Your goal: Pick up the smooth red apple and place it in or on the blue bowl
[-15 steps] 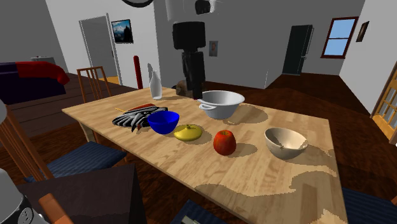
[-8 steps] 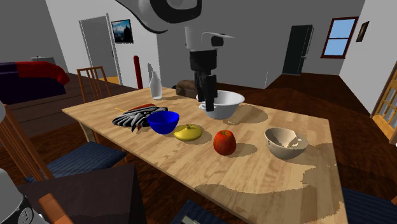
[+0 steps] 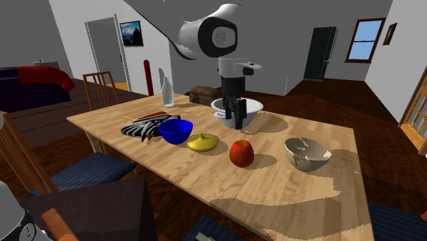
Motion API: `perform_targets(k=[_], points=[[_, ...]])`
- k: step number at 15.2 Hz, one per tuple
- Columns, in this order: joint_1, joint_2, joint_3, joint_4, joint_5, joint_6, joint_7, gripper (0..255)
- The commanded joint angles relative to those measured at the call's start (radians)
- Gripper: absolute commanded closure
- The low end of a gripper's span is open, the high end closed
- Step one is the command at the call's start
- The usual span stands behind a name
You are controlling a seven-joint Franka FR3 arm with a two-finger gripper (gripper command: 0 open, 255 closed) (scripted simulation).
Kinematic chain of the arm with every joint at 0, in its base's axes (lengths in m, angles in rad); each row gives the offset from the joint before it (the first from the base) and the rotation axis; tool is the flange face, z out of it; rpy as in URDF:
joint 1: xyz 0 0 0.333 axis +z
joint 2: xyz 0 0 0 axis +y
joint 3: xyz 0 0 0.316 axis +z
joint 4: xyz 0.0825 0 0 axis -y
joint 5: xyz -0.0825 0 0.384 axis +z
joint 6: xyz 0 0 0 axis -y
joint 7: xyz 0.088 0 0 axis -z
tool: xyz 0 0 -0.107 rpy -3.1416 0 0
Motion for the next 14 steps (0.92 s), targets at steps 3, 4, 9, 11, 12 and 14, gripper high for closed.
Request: perform_targets(k=[3, 4, 9, 11, 12, 14], points=[[0.03, 0.144, 0.007, 0.121, -0.027, 0.015, 0.035, 0], [0.038, 0.182, 0.007, 0.156, -0.034, 0.017, 0.042, 0], [0.079, 0.354, 0.006, 0.329, -0.059, 0.008, 0.068, 0], [0.08, 0.369, 0.003, 0.325, -0.062, 0.028, 0.07, 0], [0.081, 0.377, 0.002, 0.323, -0.064, 0.037, 0.071, 0], [0.082, 0.393, -0.001, 0.32, -0.067, 0.056, 0.073, 0]])
